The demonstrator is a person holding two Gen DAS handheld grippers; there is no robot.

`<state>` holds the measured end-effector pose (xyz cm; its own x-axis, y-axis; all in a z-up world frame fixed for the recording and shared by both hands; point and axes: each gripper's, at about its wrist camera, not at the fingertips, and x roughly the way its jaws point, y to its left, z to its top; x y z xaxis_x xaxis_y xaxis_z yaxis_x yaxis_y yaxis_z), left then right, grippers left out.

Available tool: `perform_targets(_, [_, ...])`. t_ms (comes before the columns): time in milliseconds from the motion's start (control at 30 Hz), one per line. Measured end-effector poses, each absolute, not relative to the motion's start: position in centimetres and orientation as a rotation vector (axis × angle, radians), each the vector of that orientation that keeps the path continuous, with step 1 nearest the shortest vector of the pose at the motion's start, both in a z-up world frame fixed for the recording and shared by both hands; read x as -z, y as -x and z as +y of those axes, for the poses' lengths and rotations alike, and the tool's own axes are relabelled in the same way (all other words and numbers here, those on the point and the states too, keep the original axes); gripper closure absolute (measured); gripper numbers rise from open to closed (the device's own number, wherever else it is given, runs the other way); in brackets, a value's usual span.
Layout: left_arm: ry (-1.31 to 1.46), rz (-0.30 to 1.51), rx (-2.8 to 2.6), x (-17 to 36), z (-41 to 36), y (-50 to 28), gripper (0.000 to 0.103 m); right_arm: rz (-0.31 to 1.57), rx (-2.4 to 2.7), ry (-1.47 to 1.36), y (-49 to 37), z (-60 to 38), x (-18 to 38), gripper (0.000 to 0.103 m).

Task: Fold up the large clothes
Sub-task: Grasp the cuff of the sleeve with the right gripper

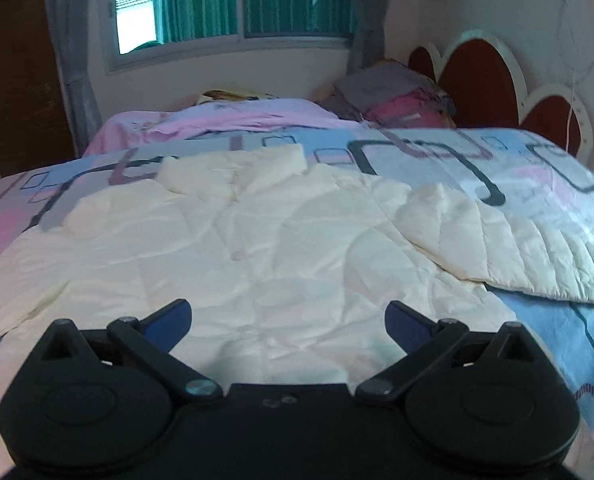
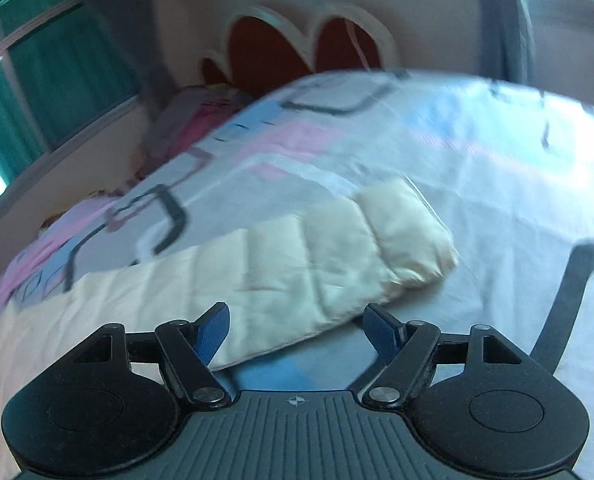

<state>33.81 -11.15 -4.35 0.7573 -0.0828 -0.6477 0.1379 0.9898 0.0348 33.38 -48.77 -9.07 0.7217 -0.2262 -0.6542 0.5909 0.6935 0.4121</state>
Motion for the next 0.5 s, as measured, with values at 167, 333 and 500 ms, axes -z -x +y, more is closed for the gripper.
perform_targets(167, [-0.077, 0.707, 0.099, 4.3, -12.3, -35.1, 0.0, 0.581, 0.489, -0.866, -33.0, -52.6, 11.9, 0.029])
perform_targets(333, [-0.076, 0.703, 0.07, 3.5, -12.7, -35.9, 0.0, 0.531, 0.492, -0.971, -32.8, -54.9, 12.5, 0.053])
perform_targets(500, [-0.053, 0.707, 0.057, 2.8, -12.4, -36.3, 0.0, 0.545, 0.507, -0.971, -32.9, -56.0, 12.4, 0.087])
